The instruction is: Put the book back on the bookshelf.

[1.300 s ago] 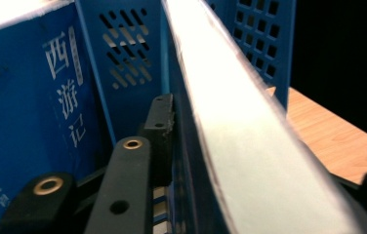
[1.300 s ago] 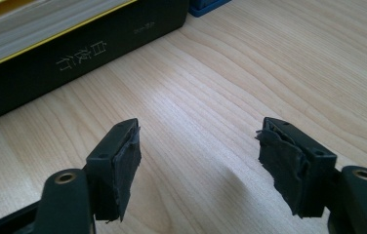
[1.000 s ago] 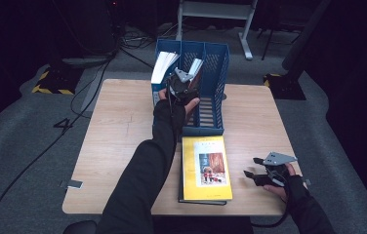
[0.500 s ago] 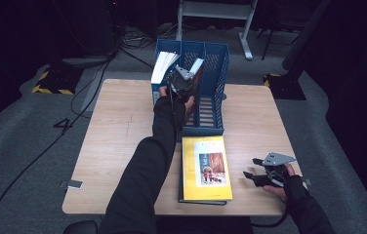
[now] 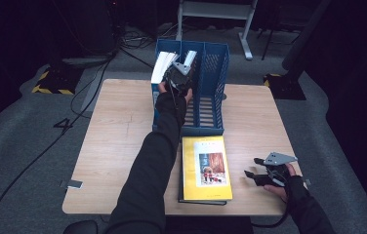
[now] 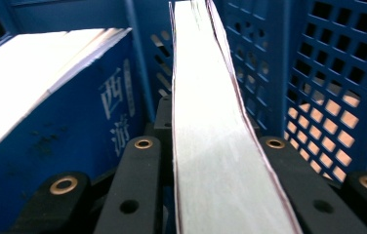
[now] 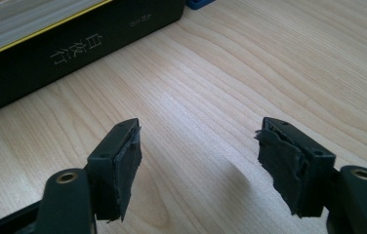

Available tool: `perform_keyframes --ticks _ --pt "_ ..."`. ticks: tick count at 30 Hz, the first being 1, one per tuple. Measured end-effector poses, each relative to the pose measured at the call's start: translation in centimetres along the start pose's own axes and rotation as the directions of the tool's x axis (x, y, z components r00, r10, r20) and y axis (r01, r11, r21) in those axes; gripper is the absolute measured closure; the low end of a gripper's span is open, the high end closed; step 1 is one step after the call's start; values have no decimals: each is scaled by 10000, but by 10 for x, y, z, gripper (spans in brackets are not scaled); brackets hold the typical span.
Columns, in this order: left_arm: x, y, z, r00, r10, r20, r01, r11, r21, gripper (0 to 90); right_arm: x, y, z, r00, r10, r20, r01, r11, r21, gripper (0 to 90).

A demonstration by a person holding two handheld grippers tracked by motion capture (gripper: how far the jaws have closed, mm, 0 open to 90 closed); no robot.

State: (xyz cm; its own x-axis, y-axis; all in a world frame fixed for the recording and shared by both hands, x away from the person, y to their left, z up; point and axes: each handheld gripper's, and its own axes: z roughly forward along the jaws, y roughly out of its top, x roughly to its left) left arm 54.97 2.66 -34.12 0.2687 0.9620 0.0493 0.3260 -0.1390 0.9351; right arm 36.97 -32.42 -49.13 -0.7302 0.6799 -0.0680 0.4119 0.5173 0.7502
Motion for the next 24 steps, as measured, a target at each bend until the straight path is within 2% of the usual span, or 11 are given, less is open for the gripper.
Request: perform_keyframes --ticks 2,5,14,21,24 --pt "0 2 1 9999 38 -110 -38 10000 -67 732 0 0 1 10000 -28 14 28 10000 7 328" --pt "0 0 5 9997 -75 -245 80 9998 194 727 1 0 1 10000 -51 -17 51 10000 2 328" --pt "-1 0 -1 9989 65 -473 -66 10000 -6 673 3 1 1 9999 -103 -46 104 9999 55 327" --pt "2 2 -10 9997 39 -235 -36 9999 127 636 3 1 0 10000 -80 -38 80 10000 14 327" --pt "3 2 -16 9997 202 -138 -199 9996 213 610 2 1 0 10000 -58 -49 58 10000 39 326"
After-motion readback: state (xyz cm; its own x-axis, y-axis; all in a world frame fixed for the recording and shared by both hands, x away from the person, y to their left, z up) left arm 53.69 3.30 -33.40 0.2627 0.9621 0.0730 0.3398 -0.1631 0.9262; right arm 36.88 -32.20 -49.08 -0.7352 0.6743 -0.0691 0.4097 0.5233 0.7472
